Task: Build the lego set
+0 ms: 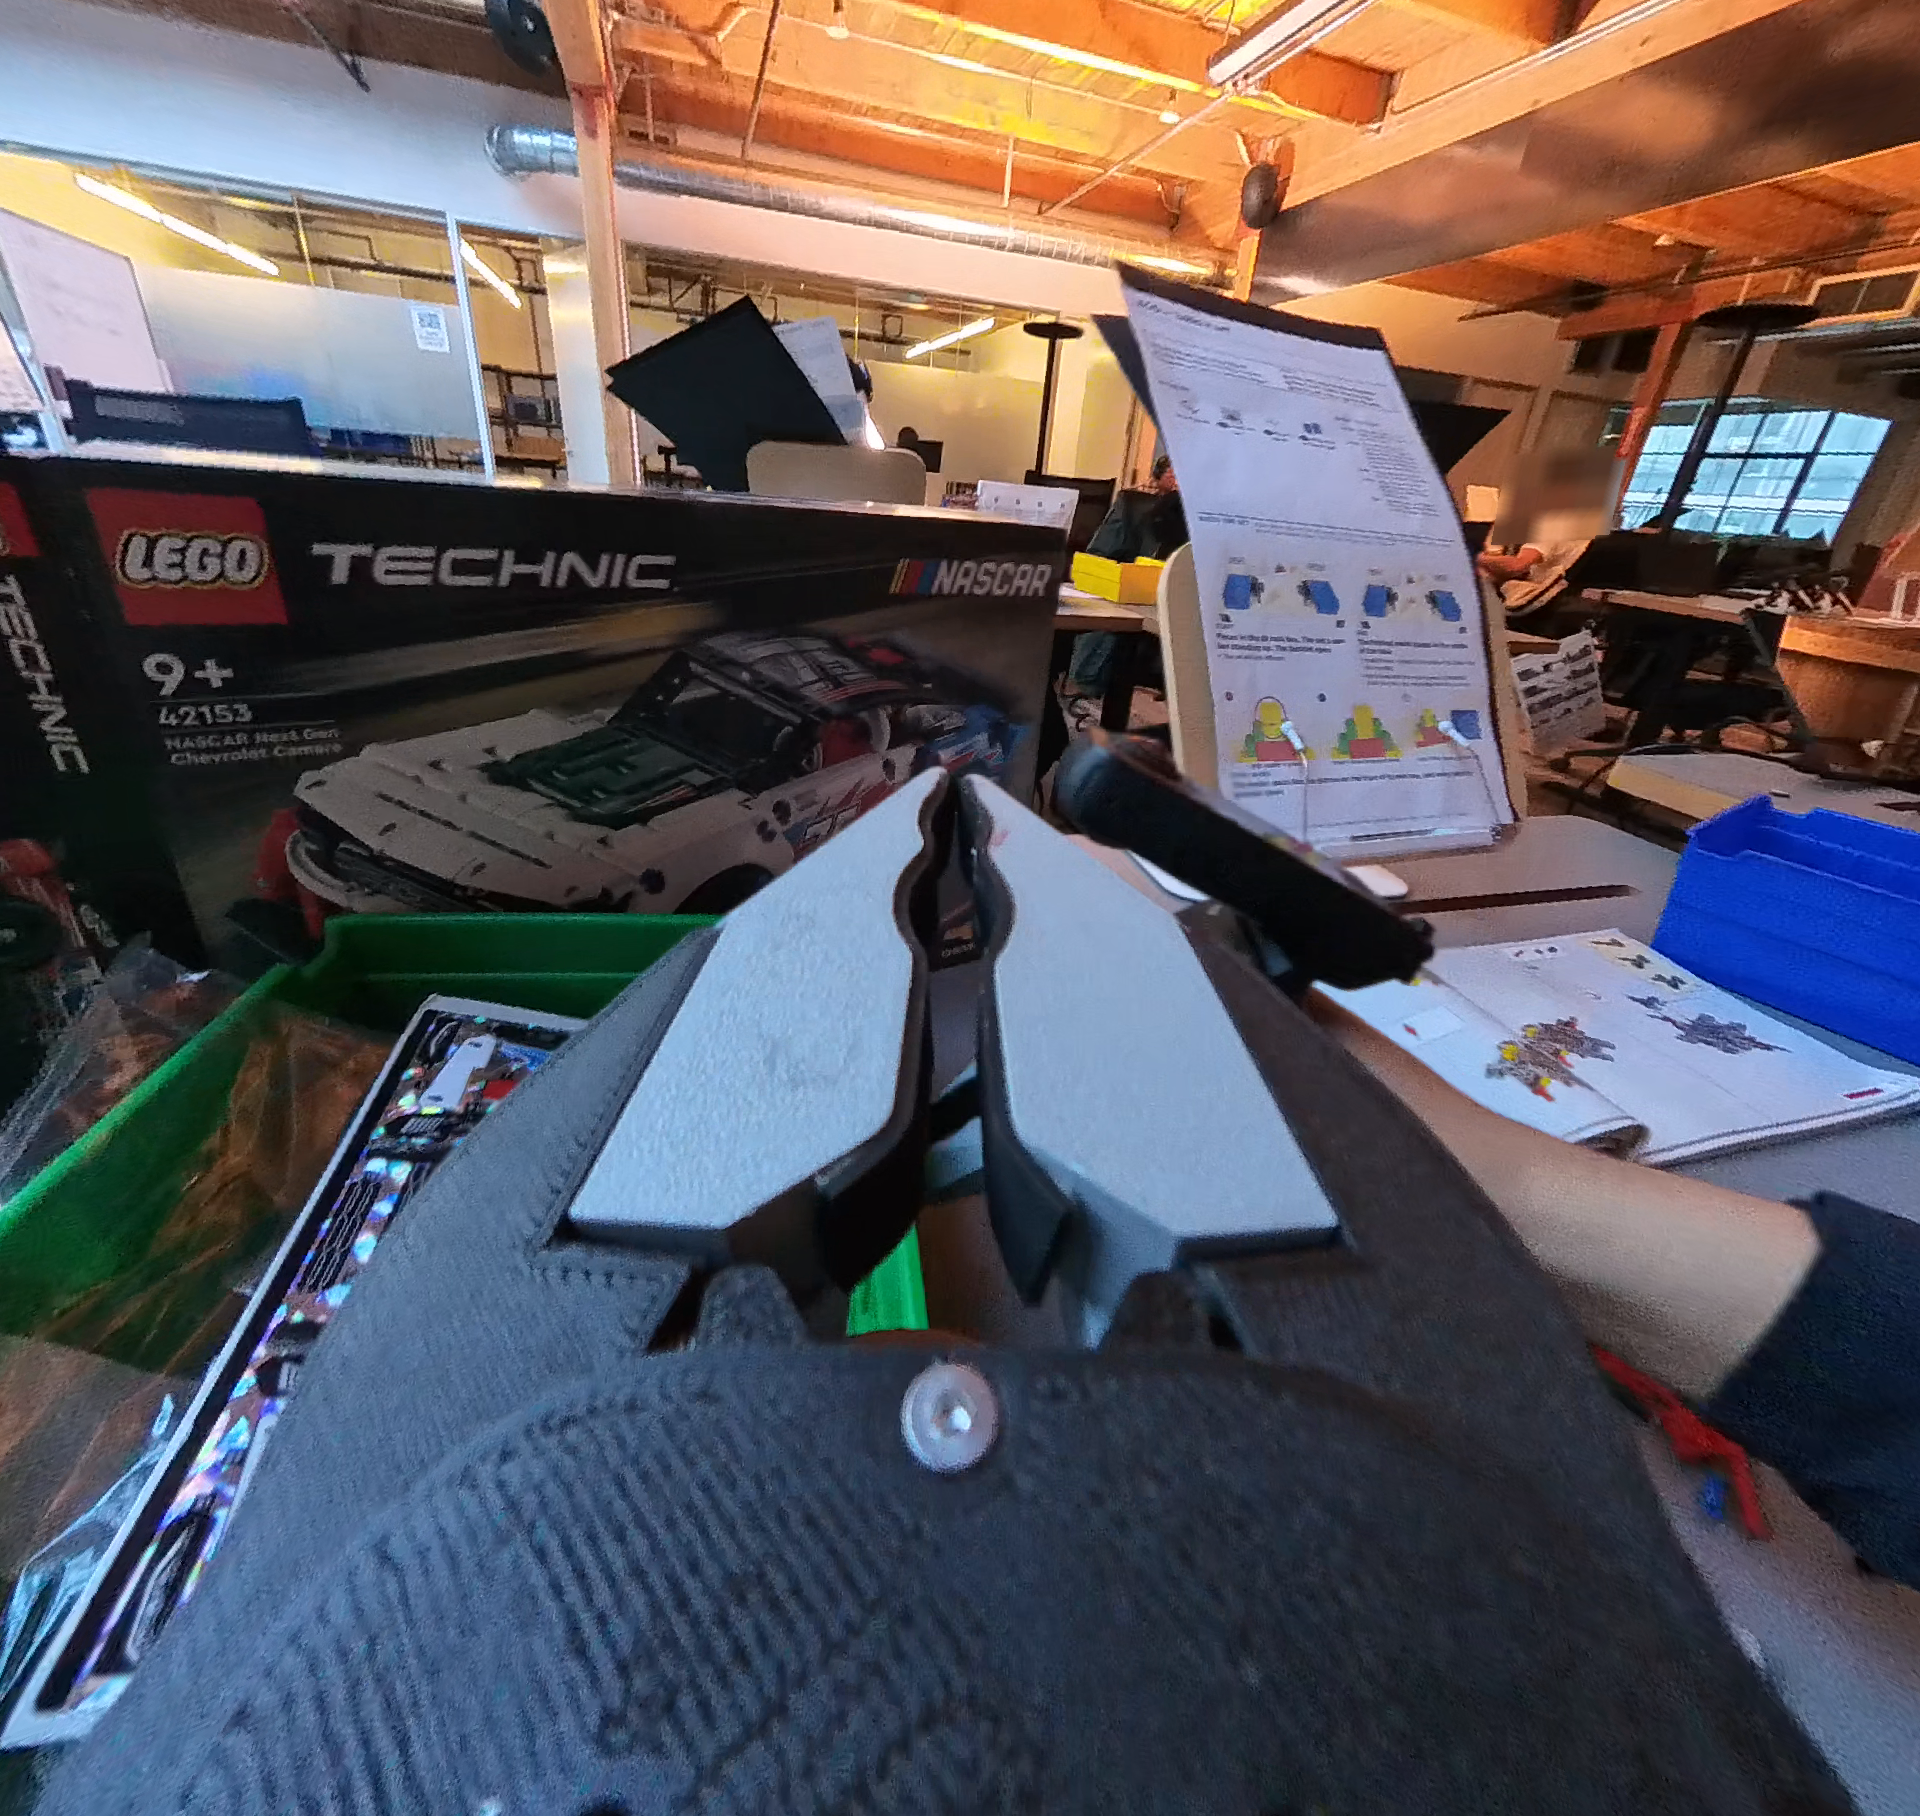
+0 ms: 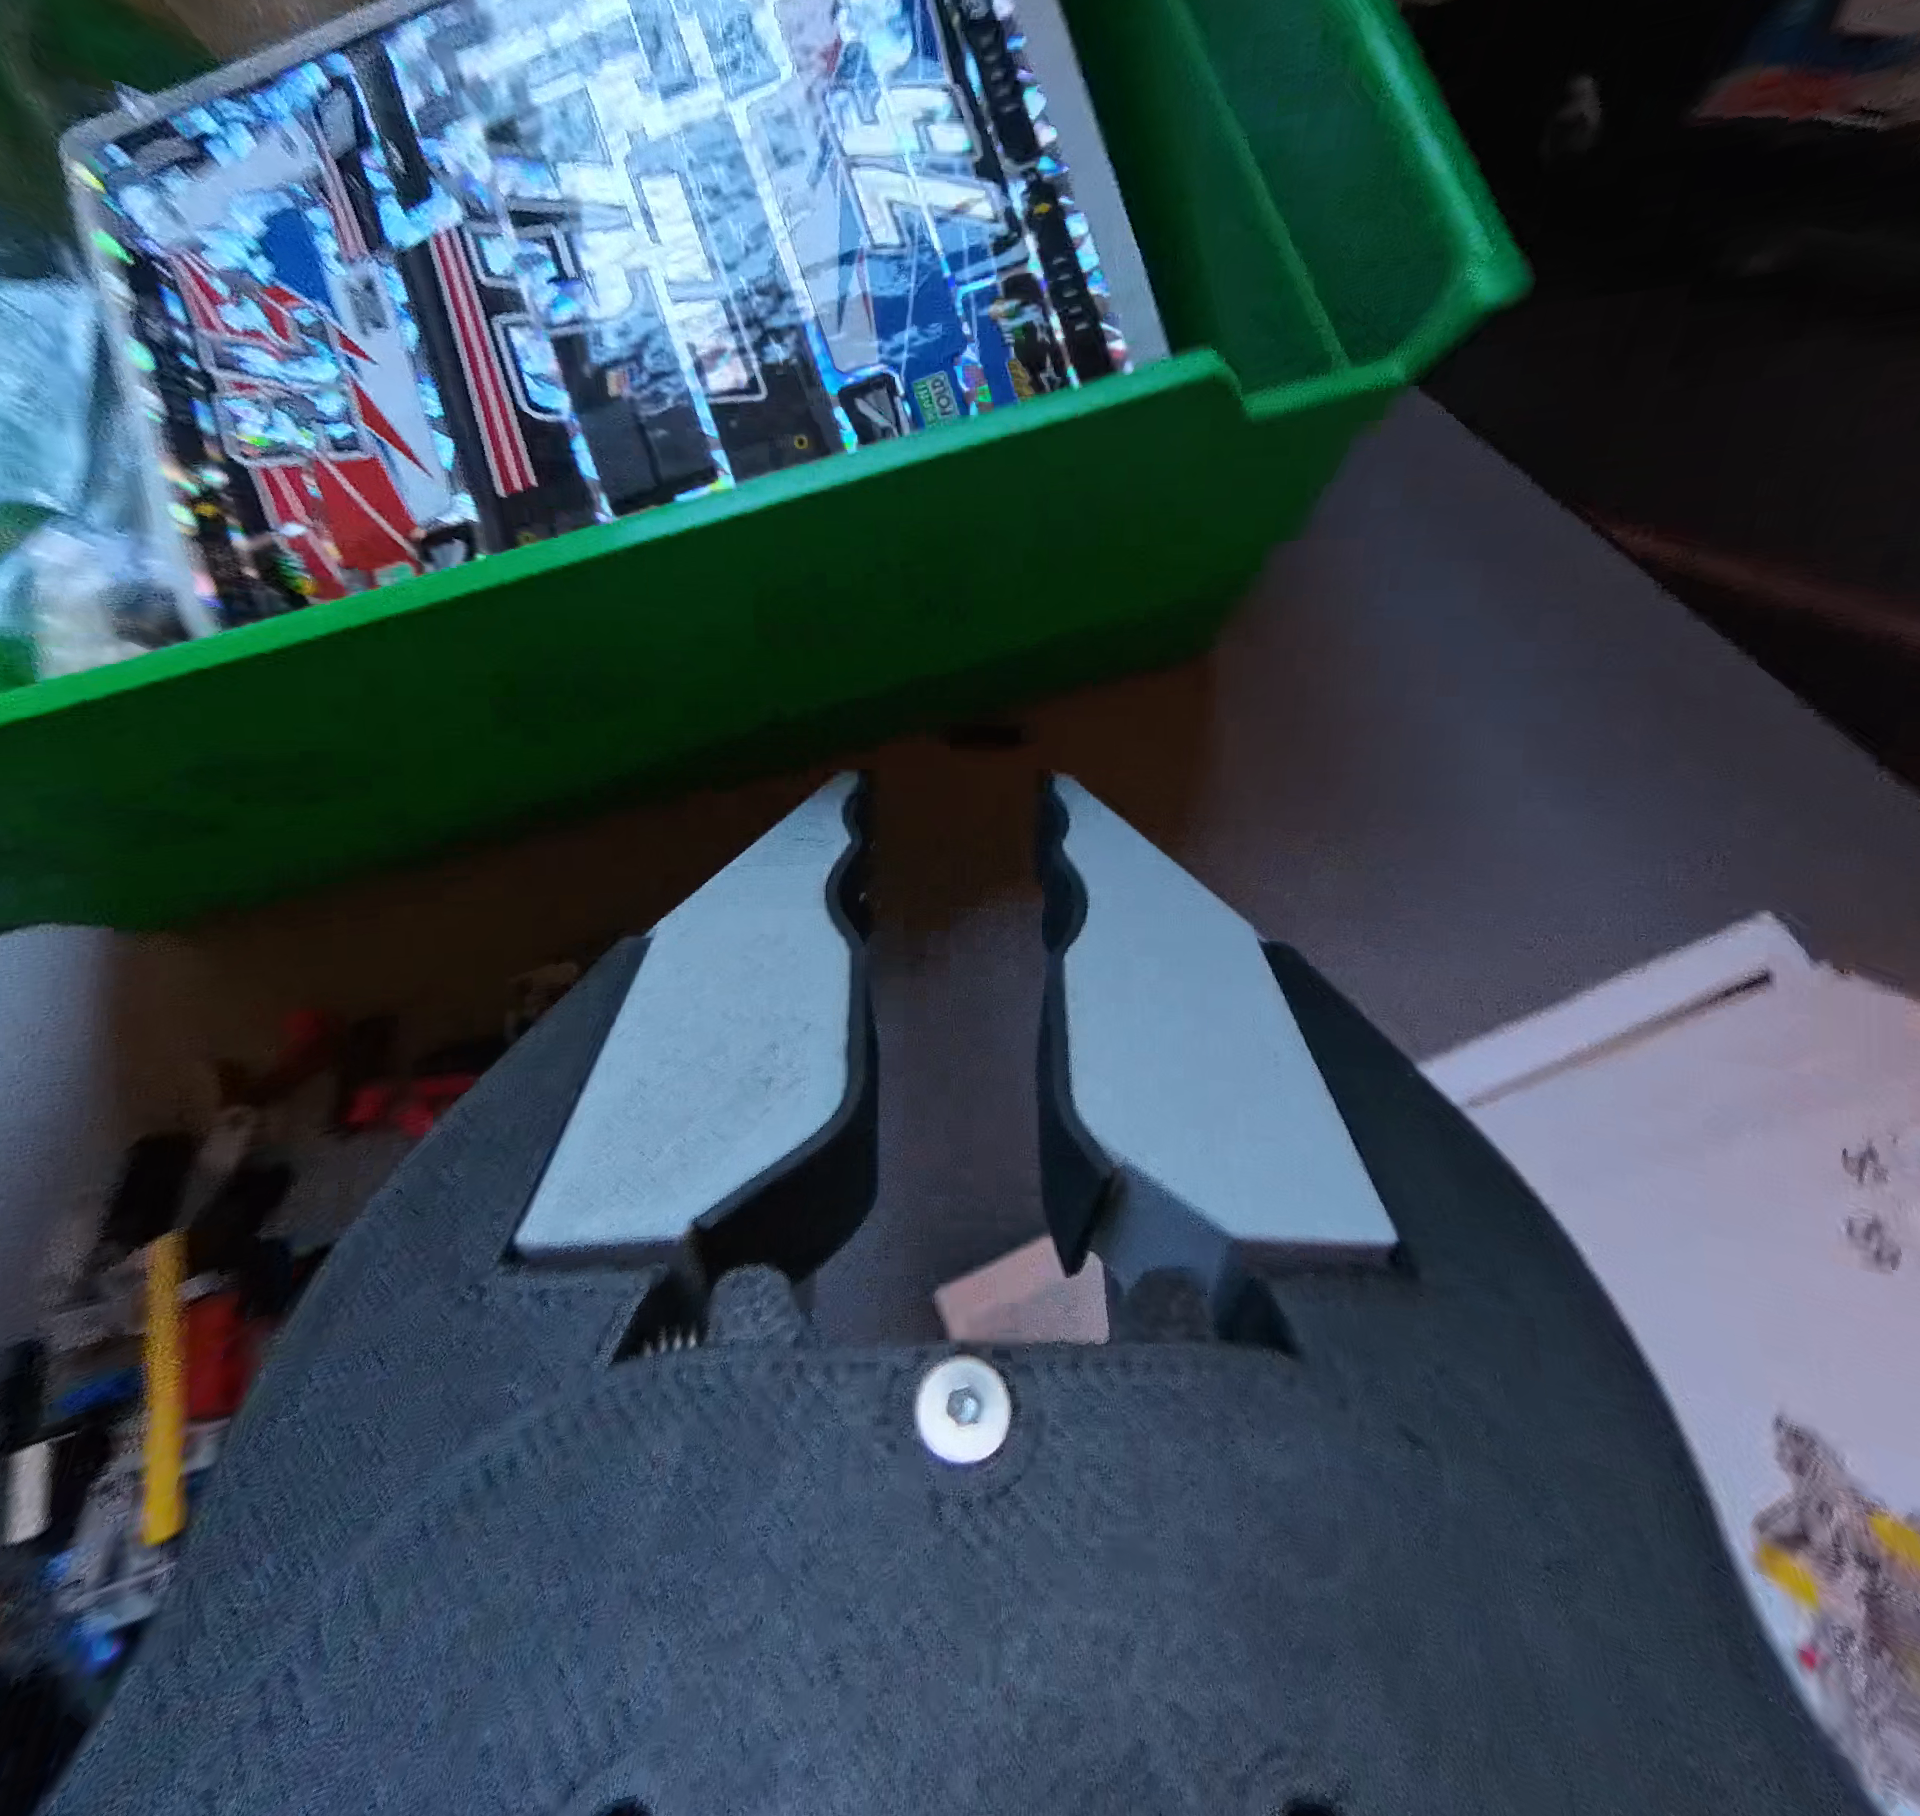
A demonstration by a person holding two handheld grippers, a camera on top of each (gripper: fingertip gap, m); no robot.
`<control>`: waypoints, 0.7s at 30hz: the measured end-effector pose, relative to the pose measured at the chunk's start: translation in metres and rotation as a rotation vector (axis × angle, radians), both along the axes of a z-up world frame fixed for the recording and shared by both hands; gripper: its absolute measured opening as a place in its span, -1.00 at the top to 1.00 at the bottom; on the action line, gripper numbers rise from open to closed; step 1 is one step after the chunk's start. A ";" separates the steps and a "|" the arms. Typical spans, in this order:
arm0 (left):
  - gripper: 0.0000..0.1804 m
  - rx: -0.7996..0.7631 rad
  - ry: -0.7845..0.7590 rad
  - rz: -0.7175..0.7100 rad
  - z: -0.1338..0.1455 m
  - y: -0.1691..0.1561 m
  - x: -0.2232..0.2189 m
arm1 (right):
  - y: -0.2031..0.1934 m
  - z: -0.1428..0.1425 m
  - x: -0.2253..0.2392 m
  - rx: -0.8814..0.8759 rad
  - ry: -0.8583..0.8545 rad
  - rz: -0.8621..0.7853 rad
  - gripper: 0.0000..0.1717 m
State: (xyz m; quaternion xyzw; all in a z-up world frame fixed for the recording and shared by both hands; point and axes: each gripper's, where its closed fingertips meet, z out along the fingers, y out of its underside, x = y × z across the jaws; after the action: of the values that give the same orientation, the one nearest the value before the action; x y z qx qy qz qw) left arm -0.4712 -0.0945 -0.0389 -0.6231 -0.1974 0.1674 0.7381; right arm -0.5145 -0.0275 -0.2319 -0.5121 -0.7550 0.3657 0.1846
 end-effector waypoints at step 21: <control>1.00 0.079 -0.084 -0.053 0.000 -0.007 -0.008 | -0.022 -0.024 0.081 0.035 -0.123 0.170 0.99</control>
State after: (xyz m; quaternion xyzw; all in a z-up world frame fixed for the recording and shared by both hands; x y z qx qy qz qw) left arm -0.4794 -0.1019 -0.0388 -0.6049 -0.2182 0.1135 0.7573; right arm -0.4338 -0.0493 -0.2562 -0.4646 -0.8118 0.3346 0.1151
